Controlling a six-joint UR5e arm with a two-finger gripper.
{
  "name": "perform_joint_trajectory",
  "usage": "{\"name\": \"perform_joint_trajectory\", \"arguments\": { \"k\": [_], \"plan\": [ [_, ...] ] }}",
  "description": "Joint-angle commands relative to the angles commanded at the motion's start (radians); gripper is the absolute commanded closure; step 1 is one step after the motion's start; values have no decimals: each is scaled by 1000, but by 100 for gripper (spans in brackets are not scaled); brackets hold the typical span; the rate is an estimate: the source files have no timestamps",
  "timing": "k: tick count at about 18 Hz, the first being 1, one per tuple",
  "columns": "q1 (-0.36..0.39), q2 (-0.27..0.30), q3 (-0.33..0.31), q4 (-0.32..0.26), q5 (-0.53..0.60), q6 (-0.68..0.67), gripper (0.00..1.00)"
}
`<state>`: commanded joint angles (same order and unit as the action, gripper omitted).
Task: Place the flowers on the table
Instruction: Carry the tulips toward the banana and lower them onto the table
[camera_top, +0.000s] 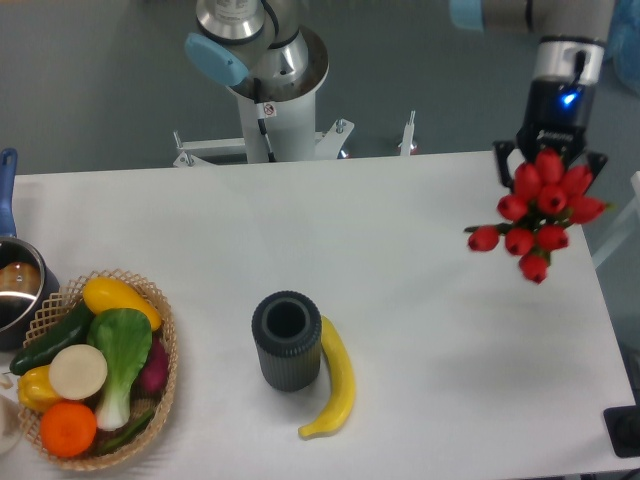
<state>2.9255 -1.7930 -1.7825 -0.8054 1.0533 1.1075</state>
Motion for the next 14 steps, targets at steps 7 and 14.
{"name": "perform_joint_trajectory", "arguments": {
  "k": [7,14],
  "plan": [
    [-140,-121,55,3,183,-1,55],
    [-207,-218,87,5,254,-14,55]
  ]
}}
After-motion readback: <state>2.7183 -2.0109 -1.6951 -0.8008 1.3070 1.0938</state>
